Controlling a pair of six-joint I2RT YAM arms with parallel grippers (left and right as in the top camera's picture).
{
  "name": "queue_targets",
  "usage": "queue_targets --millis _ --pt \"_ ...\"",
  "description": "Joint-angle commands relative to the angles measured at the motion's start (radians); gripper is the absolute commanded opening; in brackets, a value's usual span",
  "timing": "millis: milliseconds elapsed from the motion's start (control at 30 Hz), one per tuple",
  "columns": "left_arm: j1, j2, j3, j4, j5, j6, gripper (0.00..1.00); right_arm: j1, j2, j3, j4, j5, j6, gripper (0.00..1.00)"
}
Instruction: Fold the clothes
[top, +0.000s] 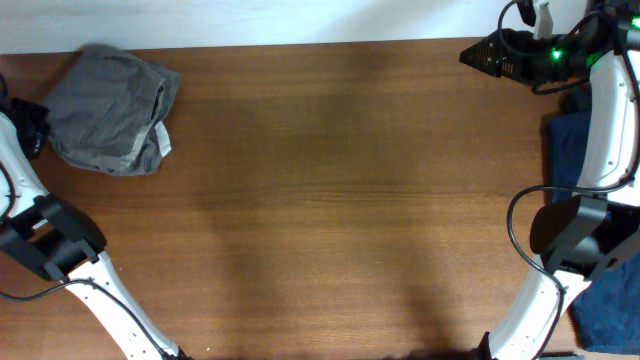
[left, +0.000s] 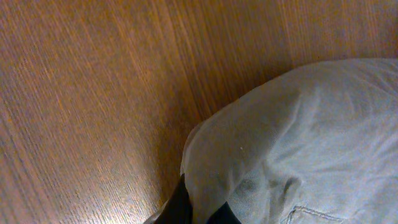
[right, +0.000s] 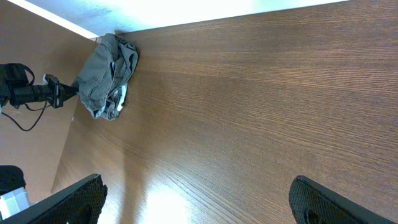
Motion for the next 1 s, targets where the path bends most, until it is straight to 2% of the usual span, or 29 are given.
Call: queue_targets --millis 0,100,133,167,200,367,600,800,867,900,967 --pt "-0.027 -0.03 0.001 0.013 0.004 0.119 0.11 0.001 0.0 0.001 -0.001 0.005 -0.01 0.99" --pt "-0.051 -0.046 0.014 0.0 0.004 0.162 0.56 0.005 0.0 0.001 -0.001 0.005 -0.01 0.99" --pt "-0.058 -0.056 0.014 -0.014 0.004 0.163 0.79 0.008 0.0 0.001 -0.001 0.005 -0.01 0.99" --pt "-0.063 -0.064 0.014 -0.032 0.004 0.163 0.94 0.011 0.0 0.001 -0.003 0.005 -0.01 0.99" --pt "-0.067 -0.073 0.014 -0.049 0.004 0.163 0.96 0.013 0.0 0.001 -0.004 0.005 -0.01 0.99" --pt "-0.081 -0.136 0.015 -0.161 0.0 0.209 0.98 0.027 0.0 0.001 -0.004 0.005 -0.011 0.99" --pt "-0.167 -0.168 -0.011 -0.429 -0.003 0.237 0.98 0.033 0.0 0.001 0.005 0.005 -0.01 0.99" --pt "-0.213 -0.168 -0.115 -0.466 -0.03 0.119 0.99 0.034 0.0 0.001 0.002 0.005 -0.01 0.99" --pt "-0.214 -0.168 -0.15 -0.466 -0.058 0.059 0.91 0.034 0.0 0.001 -0.002 0.006 -0.011 0.99" --pt "-0.213 -0.168 -0.171 -0.464 -0.064 0.035 0.81 0.034 0.0 0.001 -0.005 0.009 -0.011 0.99" --pt "-0.21 -0.168 -0.21 -0.462 -0.068 -0.002 0.52 0.034 0.0 0.0 -0.008 0.013 -0.011 0.99"
